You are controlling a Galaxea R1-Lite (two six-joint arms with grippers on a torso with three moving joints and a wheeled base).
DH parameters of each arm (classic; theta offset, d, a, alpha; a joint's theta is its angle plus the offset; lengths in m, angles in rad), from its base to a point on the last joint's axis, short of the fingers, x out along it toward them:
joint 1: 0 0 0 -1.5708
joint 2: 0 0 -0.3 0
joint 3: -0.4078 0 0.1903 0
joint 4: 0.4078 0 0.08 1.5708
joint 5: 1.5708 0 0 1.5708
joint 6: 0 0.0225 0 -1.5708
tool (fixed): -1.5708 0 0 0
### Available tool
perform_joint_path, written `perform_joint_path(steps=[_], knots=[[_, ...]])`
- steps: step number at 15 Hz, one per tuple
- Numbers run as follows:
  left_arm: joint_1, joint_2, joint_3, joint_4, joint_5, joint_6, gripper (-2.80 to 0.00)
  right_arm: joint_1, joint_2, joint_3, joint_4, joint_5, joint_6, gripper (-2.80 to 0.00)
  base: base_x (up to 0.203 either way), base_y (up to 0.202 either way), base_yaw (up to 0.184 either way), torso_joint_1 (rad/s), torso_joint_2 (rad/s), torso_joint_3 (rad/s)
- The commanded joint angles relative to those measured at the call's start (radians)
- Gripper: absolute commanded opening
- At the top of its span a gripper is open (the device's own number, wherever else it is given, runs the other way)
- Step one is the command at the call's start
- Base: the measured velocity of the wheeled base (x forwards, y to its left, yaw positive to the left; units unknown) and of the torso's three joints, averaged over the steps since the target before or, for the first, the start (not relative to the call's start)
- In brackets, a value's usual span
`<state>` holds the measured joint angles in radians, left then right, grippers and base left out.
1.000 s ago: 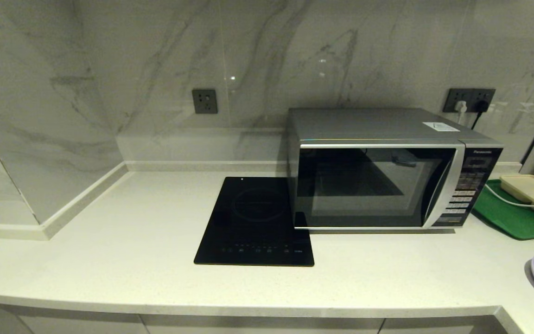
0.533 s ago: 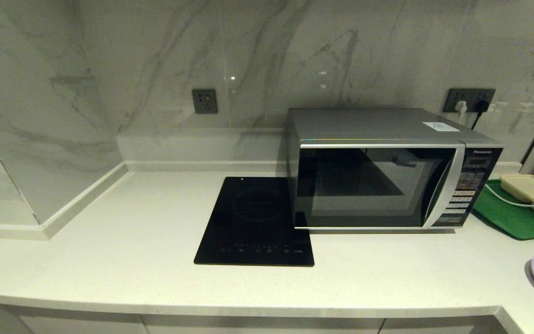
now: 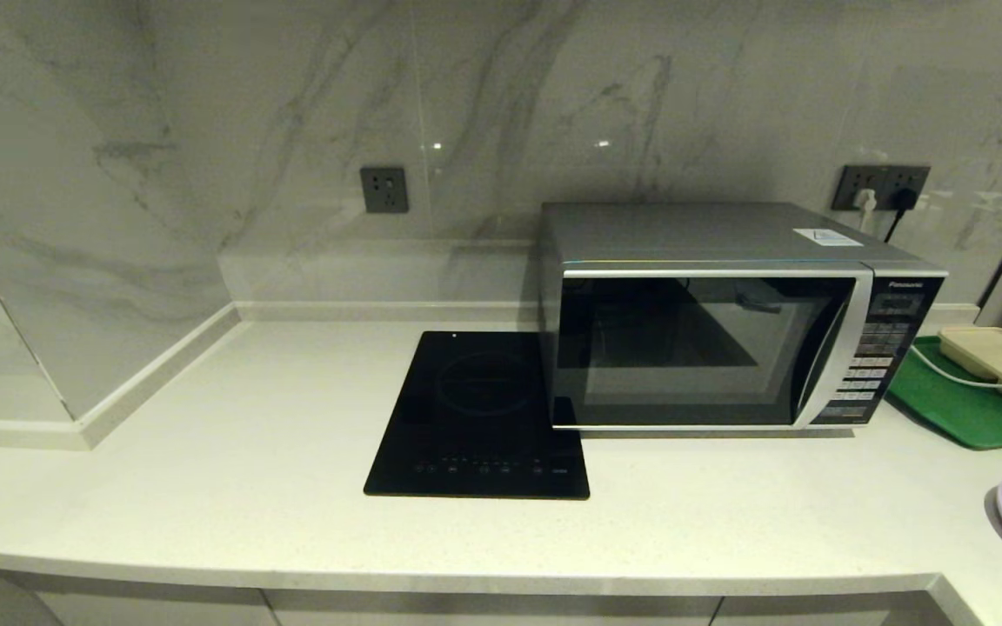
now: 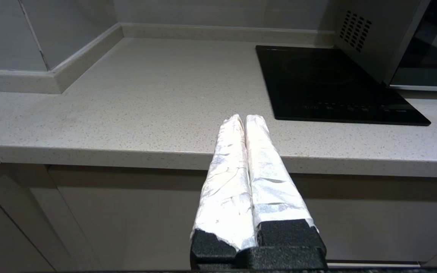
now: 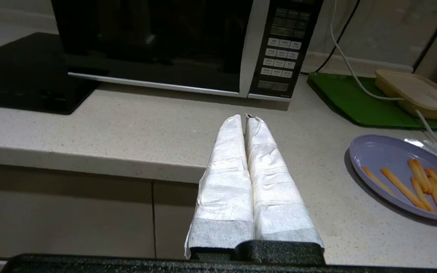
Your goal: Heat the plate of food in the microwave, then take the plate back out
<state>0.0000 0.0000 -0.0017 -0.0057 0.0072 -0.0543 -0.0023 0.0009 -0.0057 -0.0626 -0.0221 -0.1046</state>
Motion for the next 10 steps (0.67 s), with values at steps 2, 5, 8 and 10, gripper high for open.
perform_joint_path(steps=[2, 5, 8, 10], knots=[[0.0, 0.0, 0.0, 0.0, 0.001, -0.001, -2.8, 0.0, -0.001, 0.006, -0.073, 0.035, -0.003, -2.8, 0.0, 0.0, 0.0, 0.0, 0.0, 0.0], [0.0, 0.0, 0.0, 0.0, 0.0, -0.001, -2.8, 0.0, -0.001, 0.002, 0.076, 0.026, 0.096, -2.8, 0.0, 0.0, 0.0, 0.0, 0.0, 0.0], [0.0, 0.0, 0.0, 0.0, 0.0, -0.001, -2.8, 0.001, -0.001, 0.003, 0.074, 0.016, 0.113, -2.8, 0.0, 0.0, 0.0, 0.0, 0.0, 0.0], [0.0, 0.0, 0.0, 0.0, 0.0, -0.001, -2.8, 0.001, -0.001, 0.004, 0.068, 0.011, 0.12, -2.8, 0.0, 0.0, 0.0, 0.0, 0.0, 0.0]])
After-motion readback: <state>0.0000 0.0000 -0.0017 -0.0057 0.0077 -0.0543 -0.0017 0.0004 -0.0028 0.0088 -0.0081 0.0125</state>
